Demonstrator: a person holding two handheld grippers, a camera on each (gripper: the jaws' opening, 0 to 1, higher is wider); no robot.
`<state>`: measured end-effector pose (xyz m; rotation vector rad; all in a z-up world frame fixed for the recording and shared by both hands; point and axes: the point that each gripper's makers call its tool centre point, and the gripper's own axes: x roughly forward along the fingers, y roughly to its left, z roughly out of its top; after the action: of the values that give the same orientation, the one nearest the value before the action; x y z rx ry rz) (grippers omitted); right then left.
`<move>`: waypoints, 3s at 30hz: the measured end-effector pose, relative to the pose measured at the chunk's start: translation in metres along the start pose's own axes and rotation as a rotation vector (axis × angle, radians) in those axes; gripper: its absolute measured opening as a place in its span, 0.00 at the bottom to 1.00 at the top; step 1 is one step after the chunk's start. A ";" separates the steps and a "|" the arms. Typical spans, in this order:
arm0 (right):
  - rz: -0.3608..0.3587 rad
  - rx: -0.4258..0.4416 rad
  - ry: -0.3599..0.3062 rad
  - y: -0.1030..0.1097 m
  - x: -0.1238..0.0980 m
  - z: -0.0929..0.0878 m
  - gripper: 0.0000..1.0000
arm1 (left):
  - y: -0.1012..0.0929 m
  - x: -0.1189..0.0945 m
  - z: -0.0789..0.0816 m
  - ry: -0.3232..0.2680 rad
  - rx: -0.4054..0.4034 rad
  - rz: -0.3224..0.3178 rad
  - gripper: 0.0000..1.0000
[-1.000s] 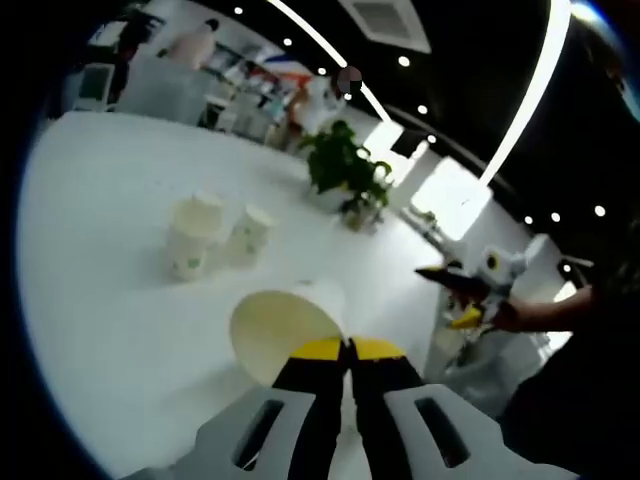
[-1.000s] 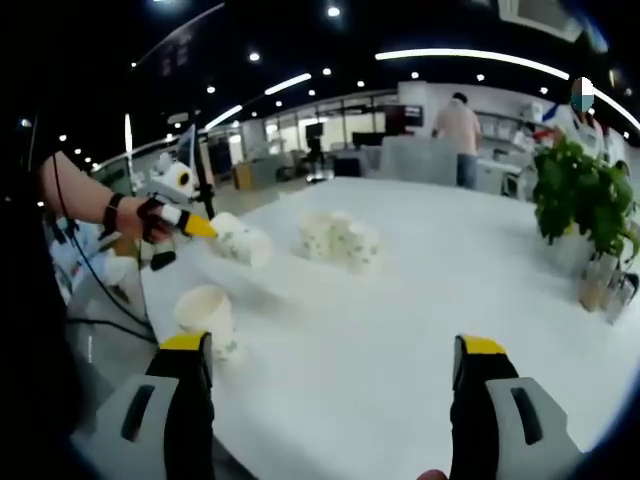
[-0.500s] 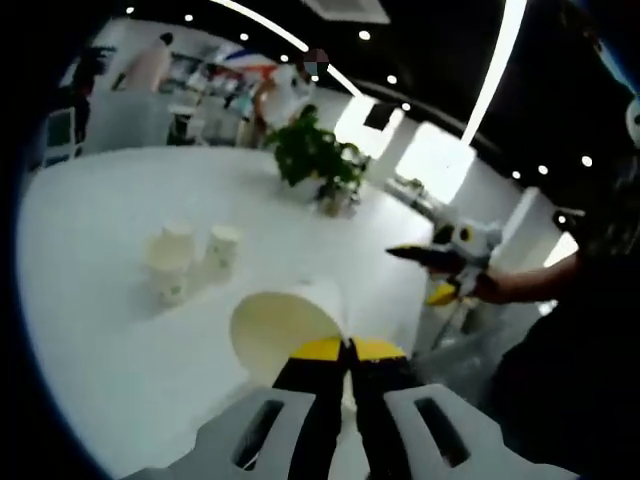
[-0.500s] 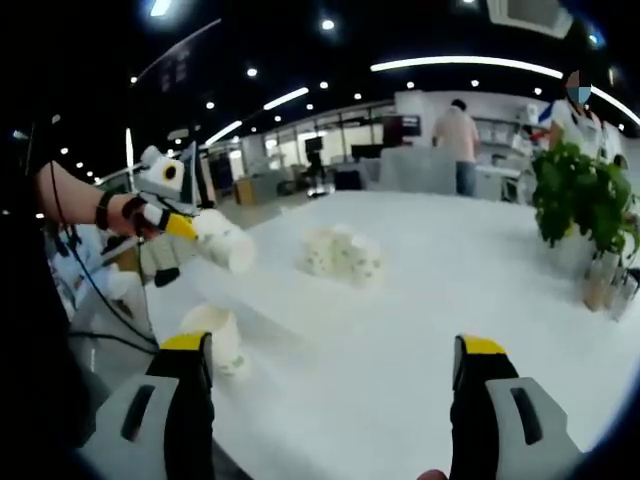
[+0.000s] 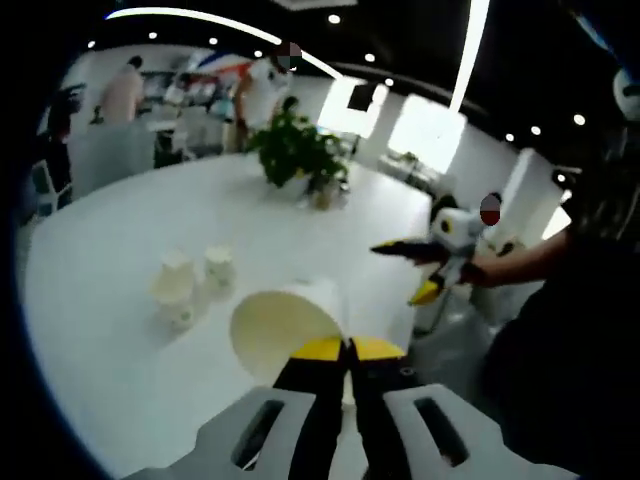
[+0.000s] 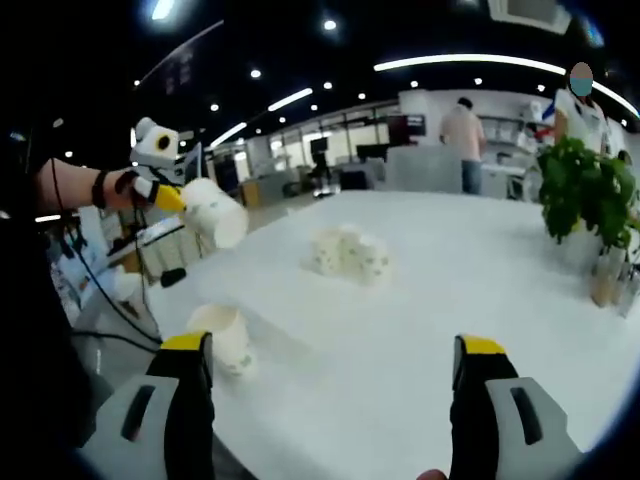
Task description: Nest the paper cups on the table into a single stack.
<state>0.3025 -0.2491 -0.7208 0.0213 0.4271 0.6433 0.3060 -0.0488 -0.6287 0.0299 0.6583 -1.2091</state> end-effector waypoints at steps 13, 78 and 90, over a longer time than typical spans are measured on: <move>0.004 0.002 -0.006 0.002 -0.002 0.000 0.98 | -0.020 -0.013 0.011 0.130 0.125 0.011 0.00; 0.006 -0.004 0.011 -0.001 -0.013 -0.011 0.98 | -0.035 0.053 -0.093 0.696 0.665 -0.082 0.00; 0.000 0.015 0.013 -0.004 -0.015 -0.016 0.97 | -0.025 0.062 -0.106 0.734 0.753 -0.105 0.00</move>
<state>0.2873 -0.2627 -0.7297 0.0310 0.4447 0.6410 0.2479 -0.0733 -0.7377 1.1217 0.7952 -1.4932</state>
